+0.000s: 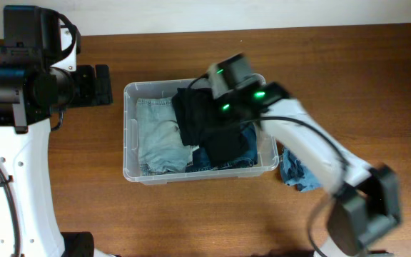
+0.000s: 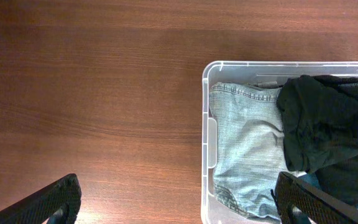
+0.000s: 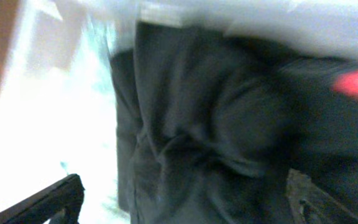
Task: Pack container
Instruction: 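Lift the black cloth with the right gripper and place it in the bin, then move the right gripper to the crumpled light-blue denim and grasp it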
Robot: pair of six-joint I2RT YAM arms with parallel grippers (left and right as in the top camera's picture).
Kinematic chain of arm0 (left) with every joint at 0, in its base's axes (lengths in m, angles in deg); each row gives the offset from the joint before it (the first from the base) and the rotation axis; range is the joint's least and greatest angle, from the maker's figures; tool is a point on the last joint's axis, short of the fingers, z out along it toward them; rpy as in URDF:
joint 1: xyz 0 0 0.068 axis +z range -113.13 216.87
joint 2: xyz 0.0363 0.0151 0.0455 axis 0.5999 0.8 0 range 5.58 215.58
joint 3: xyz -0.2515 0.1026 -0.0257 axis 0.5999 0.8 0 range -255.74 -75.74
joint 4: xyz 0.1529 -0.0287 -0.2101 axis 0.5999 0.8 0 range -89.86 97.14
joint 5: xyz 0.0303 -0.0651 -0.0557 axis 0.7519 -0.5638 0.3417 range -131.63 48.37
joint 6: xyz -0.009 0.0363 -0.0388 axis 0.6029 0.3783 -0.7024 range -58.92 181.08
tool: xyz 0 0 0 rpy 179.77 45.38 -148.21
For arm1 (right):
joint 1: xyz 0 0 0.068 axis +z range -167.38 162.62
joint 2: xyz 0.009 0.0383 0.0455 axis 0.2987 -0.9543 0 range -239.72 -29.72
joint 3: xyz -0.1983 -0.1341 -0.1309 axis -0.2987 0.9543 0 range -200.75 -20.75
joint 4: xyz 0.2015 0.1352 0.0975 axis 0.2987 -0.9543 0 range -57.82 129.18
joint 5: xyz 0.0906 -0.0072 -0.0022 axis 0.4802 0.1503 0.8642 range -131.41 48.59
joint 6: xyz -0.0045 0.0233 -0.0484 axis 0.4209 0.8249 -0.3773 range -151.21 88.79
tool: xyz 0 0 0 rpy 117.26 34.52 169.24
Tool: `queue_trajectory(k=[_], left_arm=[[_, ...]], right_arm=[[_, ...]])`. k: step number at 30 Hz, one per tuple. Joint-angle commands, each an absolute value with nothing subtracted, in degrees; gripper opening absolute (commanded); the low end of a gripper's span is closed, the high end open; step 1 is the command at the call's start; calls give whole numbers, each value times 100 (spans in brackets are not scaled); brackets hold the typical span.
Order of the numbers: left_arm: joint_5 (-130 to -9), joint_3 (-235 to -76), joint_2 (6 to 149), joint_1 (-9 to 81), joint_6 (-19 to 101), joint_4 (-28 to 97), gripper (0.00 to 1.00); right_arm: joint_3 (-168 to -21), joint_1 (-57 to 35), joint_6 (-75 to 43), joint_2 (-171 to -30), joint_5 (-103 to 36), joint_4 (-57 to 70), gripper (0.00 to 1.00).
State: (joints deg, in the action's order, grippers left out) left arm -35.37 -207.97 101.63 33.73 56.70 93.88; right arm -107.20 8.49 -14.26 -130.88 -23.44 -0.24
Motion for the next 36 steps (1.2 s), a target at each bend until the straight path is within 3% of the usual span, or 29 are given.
queue_trajectory(k=[1, 7, 11, 16, 24, 36], left_arm=[[-3515, -20814, 10146, 3399, 5594, 9388, 99], [-3515, -20816, 10146, 3399, 5594, 9388, 99], [-3515, -20814, 10146, 3399, 5594, 9388, 99], [-3515, -20816, 10146, 3399, 5594, 9388, 99], [-3515, -20814, 10146, 3399, 5594, 9388, 99], [-3515, -20816, 10146, 3399, 5594, 9390, 99]], right_arm=[[-10744, -21, -1011, -12133, -2468, -125, 99], [-10744, -1971, -1032, -11554, -1882, -1010, 98], [-10539, -3228, -1677, -11628, -1806, -1618, 98], [-9829, -4307, -2051, -11906, -1799, -1902, 98], [-7912, -4808, -2134, -11956, -1747, -1392, 99], [-5641, -4762, -2399, -11956, -304, 428, 96]])
